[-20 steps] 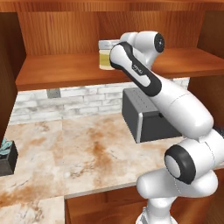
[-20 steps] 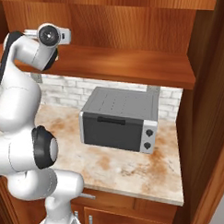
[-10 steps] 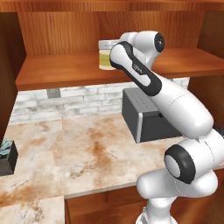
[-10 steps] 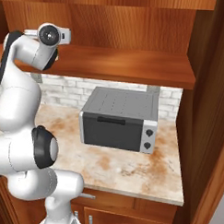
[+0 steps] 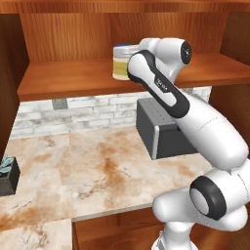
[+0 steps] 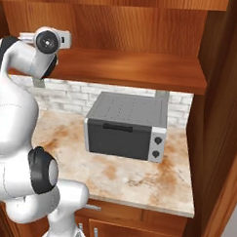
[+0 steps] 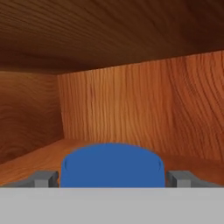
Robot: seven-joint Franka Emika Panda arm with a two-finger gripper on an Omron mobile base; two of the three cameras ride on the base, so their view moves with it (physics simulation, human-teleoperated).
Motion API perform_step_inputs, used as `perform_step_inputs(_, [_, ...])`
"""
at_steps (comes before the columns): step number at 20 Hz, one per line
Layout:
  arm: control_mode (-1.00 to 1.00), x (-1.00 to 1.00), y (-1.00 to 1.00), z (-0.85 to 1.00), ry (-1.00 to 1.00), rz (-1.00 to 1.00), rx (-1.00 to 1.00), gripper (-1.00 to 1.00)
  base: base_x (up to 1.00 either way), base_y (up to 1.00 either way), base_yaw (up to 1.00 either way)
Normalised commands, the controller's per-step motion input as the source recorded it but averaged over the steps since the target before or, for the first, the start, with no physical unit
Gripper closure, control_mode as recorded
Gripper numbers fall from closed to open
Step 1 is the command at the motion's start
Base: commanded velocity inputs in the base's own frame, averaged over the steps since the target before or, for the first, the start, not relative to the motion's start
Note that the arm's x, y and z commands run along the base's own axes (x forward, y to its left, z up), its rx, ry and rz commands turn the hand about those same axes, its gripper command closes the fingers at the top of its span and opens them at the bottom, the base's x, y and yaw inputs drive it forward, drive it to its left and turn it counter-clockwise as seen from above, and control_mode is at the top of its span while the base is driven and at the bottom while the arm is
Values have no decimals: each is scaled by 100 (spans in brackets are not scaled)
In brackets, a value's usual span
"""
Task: Collect the paprika, mayonnaise, and shaker from the cabinet and place them next to the stove.
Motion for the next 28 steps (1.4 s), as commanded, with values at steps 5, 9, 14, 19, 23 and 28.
perform_step_inputs(5, [-100, -99, -32, 17, -10, 3, 1, 100, 0, 0, 0])
perform_step_inputs(9, [-100, -100, -49, 12, 0, 6, 0, 100, 0, 0, 0])
perform_step_inputs(14, [-100, -100, -48, 1, 0, 10, 0, 100, 0, 0, 0])
perform_step_inputs(19, [-100, -100, -43, 0, 0, 12, 0, 100, 0, 0, 0])
perform_step_inputs(23, [-100, -98, -38, 0, 0, 9, 0, 100, 0, 0, 0])
perform_step_inputs(28, [-100, -89, -27, -8, 0, 13, 0, 100, 0, 0, 0])
